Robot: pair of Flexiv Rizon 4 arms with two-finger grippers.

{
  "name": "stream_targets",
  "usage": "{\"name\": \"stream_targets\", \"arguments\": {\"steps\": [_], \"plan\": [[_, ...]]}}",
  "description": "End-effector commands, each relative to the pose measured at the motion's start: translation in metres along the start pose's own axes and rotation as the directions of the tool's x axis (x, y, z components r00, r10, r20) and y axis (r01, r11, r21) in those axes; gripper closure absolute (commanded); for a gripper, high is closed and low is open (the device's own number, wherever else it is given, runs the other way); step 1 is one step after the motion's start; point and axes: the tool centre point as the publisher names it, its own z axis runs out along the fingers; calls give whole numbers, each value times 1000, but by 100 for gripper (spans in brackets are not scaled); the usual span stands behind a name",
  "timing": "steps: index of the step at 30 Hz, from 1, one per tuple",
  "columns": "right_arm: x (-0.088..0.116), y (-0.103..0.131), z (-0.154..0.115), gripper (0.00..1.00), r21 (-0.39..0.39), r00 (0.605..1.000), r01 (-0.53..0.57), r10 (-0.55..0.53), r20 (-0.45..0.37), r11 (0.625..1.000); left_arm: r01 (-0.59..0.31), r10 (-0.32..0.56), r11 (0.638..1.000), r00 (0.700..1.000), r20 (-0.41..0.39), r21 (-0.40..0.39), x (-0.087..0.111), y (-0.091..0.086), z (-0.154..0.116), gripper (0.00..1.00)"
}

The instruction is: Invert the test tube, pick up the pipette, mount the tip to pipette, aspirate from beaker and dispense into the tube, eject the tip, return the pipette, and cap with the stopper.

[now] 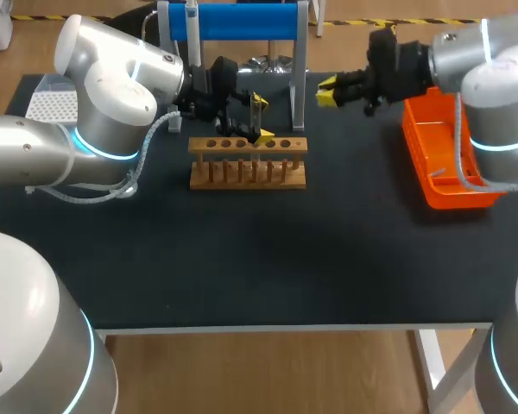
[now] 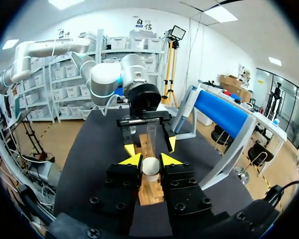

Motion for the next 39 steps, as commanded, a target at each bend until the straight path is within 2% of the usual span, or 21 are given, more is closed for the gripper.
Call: {"name": "stream_targets", "arguments": {"steps": [1, 12, 21, 39], "plan": [[-13, 11, 16, 100, 23, 994, -1, 3, -113, 1000, 0, 0, 1000, 1000, 1, -1, 0, 0, 0, 0], [-21, 36, 41, 100, 31, 988, 1, 3, -153, 1000, 0, 0, 1000, 1000, 1, -1, 0, 0, 0, 0], [-15, 51, 58, 100, 34, 987, 0, 5, -163, 999, 0, 0, 1000, 1000, 1, -1, 0, 0, 0, 0], [-7, 50, 83, 100, 29, 983, 47, -41, -179, 998, 0, 0, 1000, 1000, 1, -1, 0, 0, 0, 0]]}}
